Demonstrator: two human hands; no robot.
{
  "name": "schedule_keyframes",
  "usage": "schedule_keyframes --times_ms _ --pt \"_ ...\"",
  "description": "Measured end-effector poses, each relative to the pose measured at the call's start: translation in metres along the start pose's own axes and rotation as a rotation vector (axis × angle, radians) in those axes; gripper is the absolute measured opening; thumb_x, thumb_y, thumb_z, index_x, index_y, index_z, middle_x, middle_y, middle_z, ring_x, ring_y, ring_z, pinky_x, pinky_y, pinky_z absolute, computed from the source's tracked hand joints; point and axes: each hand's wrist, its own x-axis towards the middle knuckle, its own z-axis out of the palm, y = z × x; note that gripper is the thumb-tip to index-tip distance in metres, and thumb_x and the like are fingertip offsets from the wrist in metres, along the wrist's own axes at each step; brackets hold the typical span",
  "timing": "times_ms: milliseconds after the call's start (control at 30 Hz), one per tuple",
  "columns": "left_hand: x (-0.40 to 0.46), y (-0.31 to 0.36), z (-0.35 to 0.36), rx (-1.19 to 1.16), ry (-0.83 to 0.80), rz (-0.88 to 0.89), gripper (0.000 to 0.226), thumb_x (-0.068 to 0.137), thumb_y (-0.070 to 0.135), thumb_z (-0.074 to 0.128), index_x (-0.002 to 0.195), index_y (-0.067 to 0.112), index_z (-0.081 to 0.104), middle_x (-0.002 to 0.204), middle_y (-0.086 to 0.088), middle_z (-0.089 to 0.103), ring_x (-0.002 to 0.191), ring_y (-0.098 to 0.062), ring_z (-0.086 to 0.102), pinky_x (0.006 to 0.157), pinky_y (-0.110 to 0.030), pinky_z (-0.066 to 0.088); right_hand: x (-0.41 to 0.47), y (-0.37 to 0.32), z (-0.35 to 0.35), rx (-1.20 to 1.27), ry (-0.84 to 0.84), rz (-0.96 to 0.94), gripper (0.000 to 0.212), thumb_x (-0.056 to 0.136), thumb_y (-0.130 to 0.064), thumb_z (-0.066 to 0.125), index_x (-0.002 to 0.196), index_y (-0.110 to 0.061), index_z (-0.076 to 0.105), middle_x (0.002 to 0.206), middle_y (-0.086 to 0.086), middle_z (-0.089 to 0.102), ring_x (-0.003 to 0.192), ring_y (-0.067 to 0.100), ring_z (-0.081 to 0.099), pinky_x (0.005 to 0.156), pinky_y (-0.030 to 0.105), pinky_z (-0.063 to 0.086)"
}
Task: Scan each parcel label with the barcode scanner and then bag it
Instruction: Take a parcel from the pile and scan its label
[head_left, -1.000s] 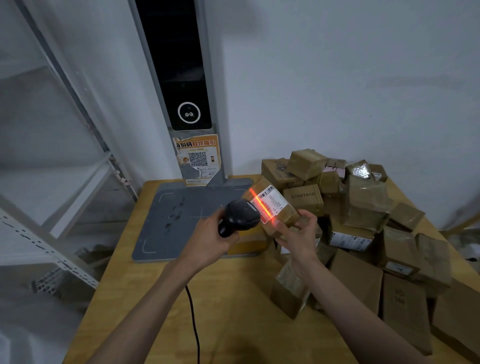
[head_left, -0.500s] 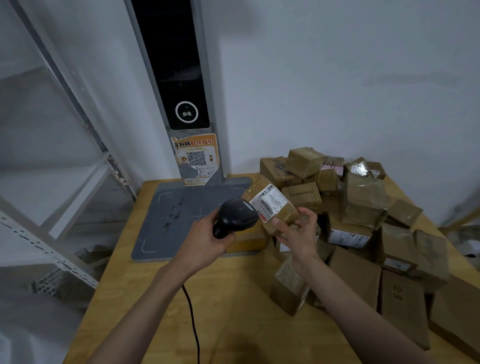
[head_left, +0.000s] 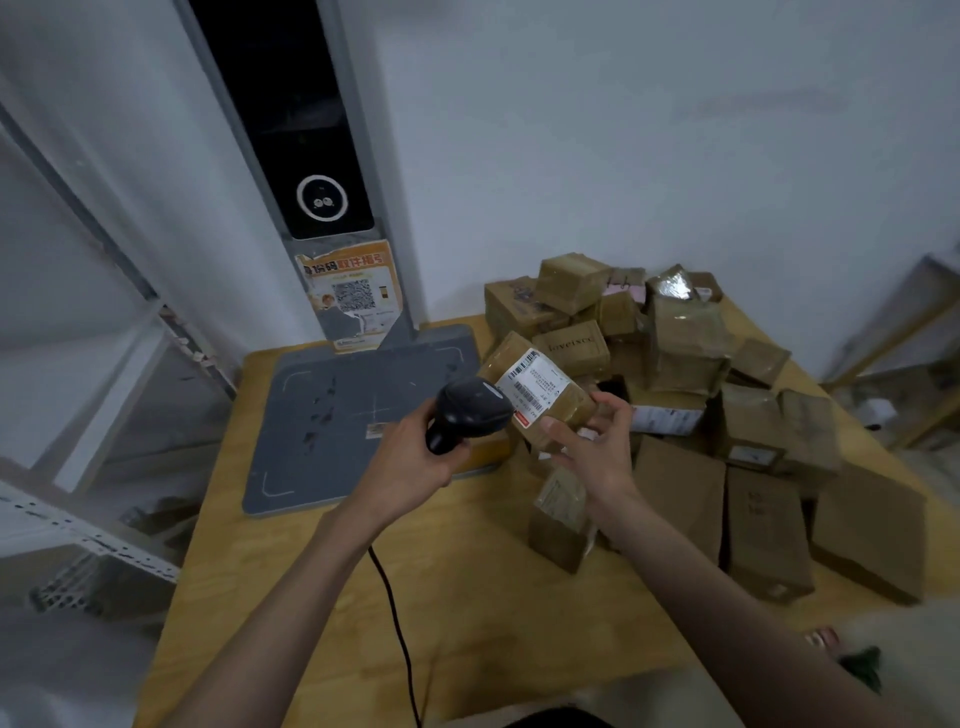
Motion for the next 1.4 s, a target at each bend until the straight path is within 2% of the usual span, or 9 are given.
schedule_keyframes --times_ms 467,600,667,800,900,1000,1100,1267,1400 --pt "-0.003 0.060 0.141 0.042 -0.518 0.312 0.044 0.084 0.023 0.072 0.122 0.030 0.052 0.094 0.015 0.062 0.092 -0.009 0.064 0.067 -0.013 0.043 -0.131 -0.003 -0.152 -0.130 0.539 -0.142 0.058 0.088 -0.024 0.075 0.135 -0.043 0.047 0.122 0.001 0.060 0.106 0.019 0.063 0.080 0.034 0.061" --pt "-0.028 0.097 0.192 0.047 -0.662 0.364 0.041 0.087 0.025 0.071 0.120 0.035 0.048 0.090 0.018 0.058 0.078 0.000 0.060 0.057 -0.007 0.041 -0.167 -0.003 -0.201 -0.126 0.670 -0.129 0.058 0.089 -0.021 0.072 0.137 -0.040 0.046 0.112 -0.001 0.062 0.103 0.020 0.064 0.081 0.036 0.061" --pt "-0.039 0.111 0.220 0.031 -0.736 0.383 0.043 0.087 0.022 0.070 0.125 0.029 0.052 0.094 0.011 0.060 0.076 -0.007 0.062 0.060 -0.011 0.044 -0.182 -0.001 -0.226 -0.125 0.712 -0.103 0.058 0.086 -0.024 0.072 0.134 -0.045 0.046 0.112 -0.002 0.061 0.105 0.023 0.064 0.084 0.044 0.061" --pt "-0.067 0.142 0.271 0.026 -0.835 0.396 0.048 0.087 0.022 0.070 0.131 0.026 0.051 0.095 0.007 0.061 0.069 -0.009 0.060 0.058 -0.024 0.049 -0.211 0.002 -0.280 -0.106 0.785 -0.117 0.066 0.088 -0.014 0.071 0.141 -0.040 0.041 0.112 -0.003 0.059 0.100 0.017 0.066 0.079 0.033 0.061" --pt "-0.091 0.164 0.311 0.048 -0.884 0.383 0.043 0.086 0.020 0.069 0.126 0.024 0.052 0.087 0.006 0.062 0.063 -0.012 0.062 0.054 -0.024 0.049 -0.232 0.010 -0.327 -0.119 0.840 -0.058 0.068 0.085 -0.013 0.073 0.138 -0.041 0.040 0.111 -0.008 0.057 0.102 0.018 0.065 0.084 0.039 0.061" --pt "-0.114 0.178 0.356 0.103 -0.932 0.388 0.038 0.087 0.019 0.068 0.121 0.026 0.053 0.086 0.007 0.063 0.063 -0.011 0.065 0.053 -0.023 0.050 -0.254 0.021 -0.377 -0.210 0.910 0.024 0.058 0.074 -0.030 0.075 0.116 -0.057 0.046 0.115 -0.015 0.059 0.110 0.014 0.062 0.091 0.046 0.057" --pt "-0.136 0.190 0.399 0.151 -0.974 0.384 0.038 0.086 0.020 0.067 0.121 0.026 0.053 0.081 0.008 0.063 0.062 -0.009 0.063 0.053 -0.020 0.046 -0.269 0.045 -0.432 -0.365 0.959 0.107 0.068 0.060 -0.048 0.068 0.124 -0.052 0.046 0.123 -0.012 0.059 0.117 0.017 0.057 0.099 0.052 0.050" --pt "-0.164 0.205 0.460 0.138 -1.072 0.362 0.030 0.085 0.014 0.068 0.101 0.035 0.053 0.078 0.014 0.059 0.063 -0.004 0.057 0.056 -0.021 0.044 -0.303 0.058 -0.487 -0.536 0.999 0.249 0.067 0.077 -0.015 0.075 0.136 -0.034 0.050 0.129 -0.001 0.055 0.123 0.026 0.047 0.106 0.053 0.039" --pt "-0.179 0.215 0.498 0.162 -1.156 0.357 0.032 0.086 0.013 0.068 0.112 0.027 0.055 0.081 0.011 0.060 0.063 -0.008 0.060 0.051 -0.018 0.044 -0.325 0.068 -0.524 -0.616 1.009 0.353 0.069 0.082 -0.008 0.074 0.143 -0.029 0.048 0.135 0.003 0.051 0.128 0.028 0.038 0.107 0.044 0.031"
